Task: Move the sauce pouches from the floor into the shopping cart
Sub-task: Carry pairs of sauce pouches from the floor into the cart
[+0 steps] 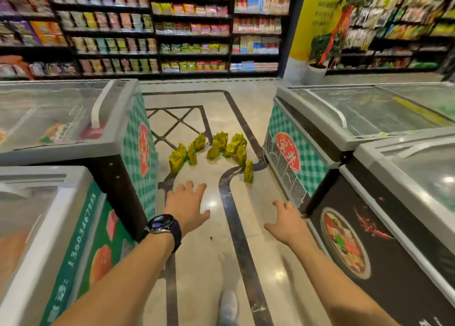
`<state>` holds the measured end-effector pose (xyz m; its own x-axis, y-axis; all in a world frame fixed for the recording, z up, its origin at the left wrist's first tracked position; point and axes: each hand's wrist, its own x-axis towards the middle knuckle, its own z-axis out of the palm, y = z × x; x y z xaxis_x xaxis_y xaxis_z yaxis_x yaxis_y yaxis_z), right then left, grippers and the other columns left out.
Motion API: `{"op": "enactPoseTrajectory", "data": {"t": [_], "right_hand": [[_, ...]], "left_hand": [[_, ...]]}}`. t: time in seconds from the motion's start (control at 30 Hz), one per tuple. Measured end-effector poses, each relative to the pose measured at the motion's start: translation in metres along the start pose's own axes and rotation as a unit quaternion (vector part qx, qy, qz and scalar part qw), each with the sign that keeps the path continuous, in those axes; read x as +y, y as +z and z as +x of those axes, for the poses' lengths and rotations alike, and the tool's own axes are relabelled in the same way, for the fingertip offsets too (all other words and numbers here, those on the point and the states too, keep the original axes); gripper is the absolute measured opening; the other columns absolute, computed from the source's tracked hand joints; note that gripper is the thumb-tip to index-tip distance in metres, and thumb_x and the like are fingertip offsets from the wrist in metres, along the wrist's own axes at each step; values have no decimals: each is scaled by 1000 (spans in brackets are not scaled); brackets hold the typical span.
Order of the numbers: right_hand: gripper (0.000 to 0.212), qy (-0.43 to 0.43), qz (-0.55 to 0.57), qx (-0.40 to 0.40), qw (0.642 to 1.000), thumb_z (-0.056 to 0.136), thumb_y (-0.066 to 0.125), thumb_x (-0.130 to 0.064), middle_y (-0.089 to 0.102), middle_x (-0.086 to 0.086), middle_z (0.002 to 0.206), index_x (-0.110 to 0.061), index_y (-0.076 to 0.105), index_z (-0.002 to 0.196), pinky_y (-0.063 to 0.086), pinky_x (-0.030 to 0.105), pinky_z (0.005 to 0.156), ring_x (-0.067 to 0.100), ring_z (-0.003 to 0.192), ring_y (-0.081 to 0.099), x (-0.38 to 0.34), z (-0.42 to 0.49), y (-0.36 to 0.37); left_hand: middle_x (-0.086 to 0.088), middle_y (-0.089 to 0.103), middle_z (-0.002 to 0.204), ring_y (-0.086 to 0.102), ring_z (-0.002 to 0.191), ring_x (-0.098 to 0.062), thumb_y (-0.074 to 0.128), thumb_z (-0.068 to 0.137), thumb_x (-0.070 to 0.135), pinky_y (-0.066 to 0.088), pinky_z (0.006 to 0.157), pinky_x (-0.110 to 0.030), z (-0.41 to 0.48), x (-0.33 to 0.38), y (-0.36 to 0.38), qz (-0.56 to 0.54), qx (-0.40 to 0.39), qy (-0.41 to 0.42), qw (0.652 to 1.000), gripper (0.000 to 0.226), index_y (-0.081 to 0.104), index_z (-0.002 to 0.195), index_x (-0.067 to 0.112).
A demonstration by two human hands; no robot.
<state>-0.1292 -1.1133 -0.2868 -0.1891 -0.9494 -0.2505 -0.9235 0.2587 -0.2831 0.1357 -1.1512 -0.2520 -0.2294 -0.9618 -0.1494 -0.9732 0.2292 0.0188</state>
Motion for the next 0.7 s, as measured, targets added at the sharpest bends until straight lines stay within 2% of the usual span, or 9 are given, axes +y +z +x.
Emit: {"op": "enactPoseTrajectory", "data": {"t": [0.17, 0.27, 0.43, 0.6, 0.7], "right_hand": [[68, 4, 37, -31, 999, 79, 66, -40, 45, 8, 137, -22, 39, 138, 46, 43, 100, 28, 127, 46, -21, 138, -2], [68, -2, 44, -46, 998, 80, 65, -41, 45, 9, 137, -20, 39, 140, 45, 43, 101, 30, 127, 46, -38, 213, -12], [68, -21, 44, -23, 999, 78, 70, -41, 49, 11, 125, -15, 44, 136, 49, 43, 90, 34, 116, 52, -67, 328, -22], [69, 8, 46, -45, 998, 80, 69, -39, 46, 10, 133, -17, 40, 139, 46, 44, 99, 32, 125, 47, -102, 448, -32], [70, 54, 62, -59, 995, 82, 67, -36, 45, 10, 137, -18, 37, 142, 43, 40, 100, 31, 129, 45, -118, 508, -38]], "left_hand": [[-10, 39, 148, 42, 134, -33, 51, 92, 57, 42, 105, -50, 131, -22, -5, 20, -39, -8, 999, 73, 23, 152, 26], [-9, 43, 145, 46, 130, -33, 50, 91, 58, 45, 101, -48, 202, -38, -15, 24, -52, -15, 998, 75, 22, 153, 26], [-9, 45, 142, 48, 127, -33, 49, 91, 59, 47, 92, -45, 325, -64, -24, 32, -57, -4, 998, 75, 23, 152, 26], [-11, 43, 146, 47, 130, -33, 49, 92, 59, 49, 92, -45, 469, -93, -18, 25, -74, 23, 997, 74, 23, 153, 26], [-10, 43, 147, 50, 129, -32, 51, 91, 59, 49, 93, -45, 548, -108, -18, 25, -97, 48, 994, 75, 25, 153, 26]]}}
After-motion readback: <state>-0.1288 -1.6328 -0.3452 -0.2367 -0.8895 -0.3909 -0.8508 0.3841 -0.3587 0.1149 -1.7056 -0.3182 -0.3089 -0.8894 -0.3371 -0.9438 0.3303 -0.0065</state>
